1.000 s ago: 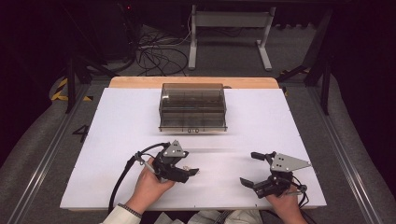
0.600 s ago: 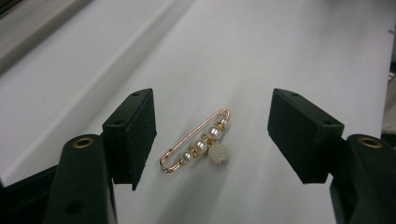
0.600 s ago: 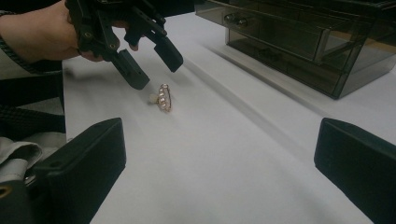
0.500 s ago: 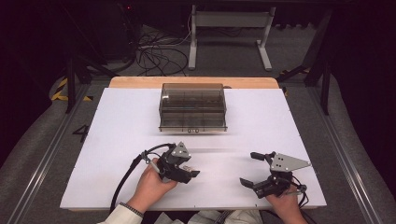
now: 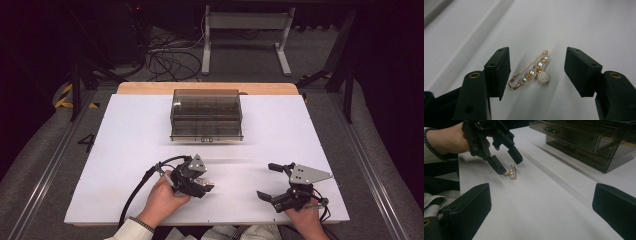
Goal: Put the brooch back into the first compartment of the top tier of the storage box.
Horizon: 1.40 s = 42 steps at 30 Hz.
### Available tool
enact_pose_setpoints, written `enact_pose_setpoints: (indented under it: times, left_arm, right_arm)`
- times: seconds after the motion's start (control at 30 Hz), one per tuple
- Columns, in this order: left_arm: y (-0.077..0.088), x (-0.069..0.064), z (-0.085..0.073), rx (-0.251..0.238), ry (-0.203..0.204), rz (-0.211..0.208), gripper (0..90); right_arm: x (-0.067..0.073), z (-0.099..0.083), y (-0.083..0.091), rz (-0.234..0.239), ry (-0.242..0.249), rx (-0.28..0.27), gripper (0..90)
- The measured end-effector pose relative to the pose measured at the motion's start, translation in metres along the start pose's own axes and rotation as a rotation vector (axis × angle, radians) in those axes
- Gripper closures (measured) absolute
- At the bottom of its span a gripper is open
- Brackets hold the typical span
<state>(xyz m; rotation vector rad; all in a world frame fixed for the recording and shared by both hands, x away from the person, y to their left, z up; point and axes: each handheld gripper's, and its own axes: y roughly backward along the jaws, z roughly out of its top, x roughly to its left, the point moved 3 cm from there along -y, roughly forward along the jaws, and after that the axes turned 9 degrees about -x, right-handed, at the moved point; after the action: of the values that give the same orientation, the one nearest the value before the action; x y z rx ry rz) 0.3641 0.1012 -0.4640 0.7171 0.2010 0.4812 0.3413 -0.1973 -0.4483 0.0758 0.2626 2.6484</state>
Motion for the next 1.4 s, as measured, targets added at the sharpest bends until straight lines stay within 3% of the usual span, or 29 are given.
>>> enact_pose_setpoints:
  times: [0.37,0.8,1.0,1.07,1.4]
  left_arm:
    - [-0.0057,-0.0005,-0.0035,0.05,-0.05,0.014,49.8]
    - [-0.0056,-0.0039,-0.0036,0.06,-0.064,-0.014,67.4]
    - [-0.0043,-0.0062,-0.002,0.075,-0.084,-0.001,71.9]
    - [-0.0023,-0.0068,-0.0017,0.071,-0.088,-0.004,80.1]
    - [0.0022,-0.0092,0.0019,0.044,-0.096,0.0,81.9]
  right_arm:
    - [0.0002,-0.0004,-0.0006,0.004,0.001,0.006,2.7]
    - [0.0006,-0.0005,-0.0011,0.011,0.0,0.007,2.9]
    - [0.0007,-0.0006,-0.0014,0.014,-0.001,0.007,2.9]
    - [0.0006,-0.0007,-0.0015,0.014,-0.002,0.007,2.9]
    - [0.0003,-0.001,-0.0019,0.016,-0.004,0.008,2.9]
